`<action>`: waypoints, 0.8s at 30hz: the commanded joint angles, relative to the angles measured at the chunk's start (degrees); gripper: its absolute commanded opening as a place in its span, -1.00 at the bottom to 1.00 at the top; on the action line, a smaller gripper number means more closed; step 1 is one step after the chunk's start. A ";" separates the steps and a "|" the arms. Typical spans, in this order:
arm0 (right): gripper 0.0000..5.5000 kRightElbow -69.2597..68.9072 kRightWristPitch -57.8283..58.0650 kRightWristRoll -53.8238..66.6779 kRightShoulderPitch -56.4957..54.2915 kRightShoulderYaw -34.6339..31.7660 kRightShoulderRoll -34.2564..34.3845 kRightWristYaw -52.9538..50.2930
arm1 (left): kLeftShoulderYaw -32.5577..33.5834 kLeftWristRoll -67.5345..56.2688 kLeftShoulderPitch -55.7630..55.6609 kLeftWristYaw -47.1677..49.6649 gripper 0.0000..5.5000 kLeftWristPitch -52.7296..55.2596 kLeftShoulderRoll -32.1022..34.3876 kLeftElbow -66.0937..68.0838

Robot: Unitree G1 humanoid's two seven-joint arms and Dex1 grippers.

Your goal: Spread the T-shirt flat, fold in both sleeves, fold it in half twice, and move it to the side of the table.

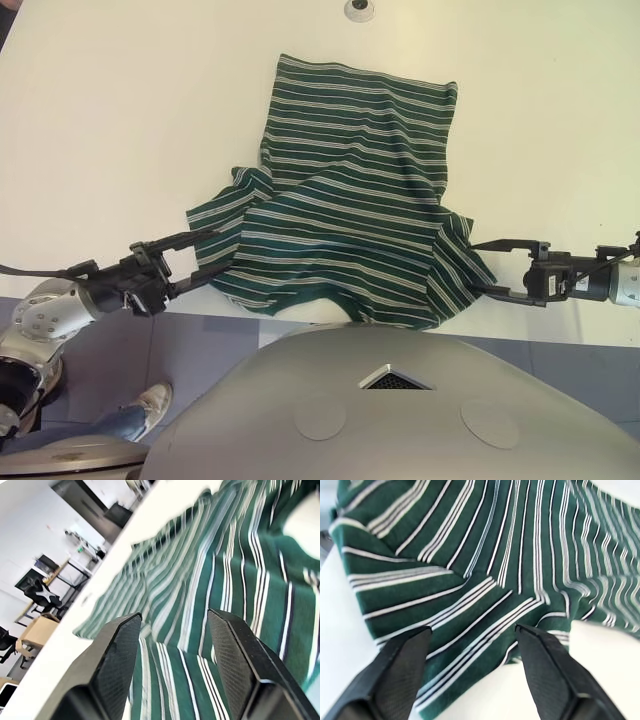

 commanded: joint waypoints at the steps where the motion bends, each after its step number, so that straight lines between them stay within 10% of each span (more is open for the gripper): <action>1: 0.13 -0.79 1.10 2.19 -0.52 -2.32 0.12 0.94 | 1.08 -5.20 0.21 -3.33 -0.12 0.18 1.27 0.23; 10: 0.13 1.91 9.68 12.12 -19.19 -9.34 10.24 -6.40 | 6.93 -32.56 -3.67 -17.49 -0.12 7.49 -6.26 -6.69; 24: 0.13 37.12 8.57 -36.20 -47.23 8.96 26.71 -39.22 | 12.82 -18.27 -13.69 -23.08 -0.12 21.50 -28.74 -4.54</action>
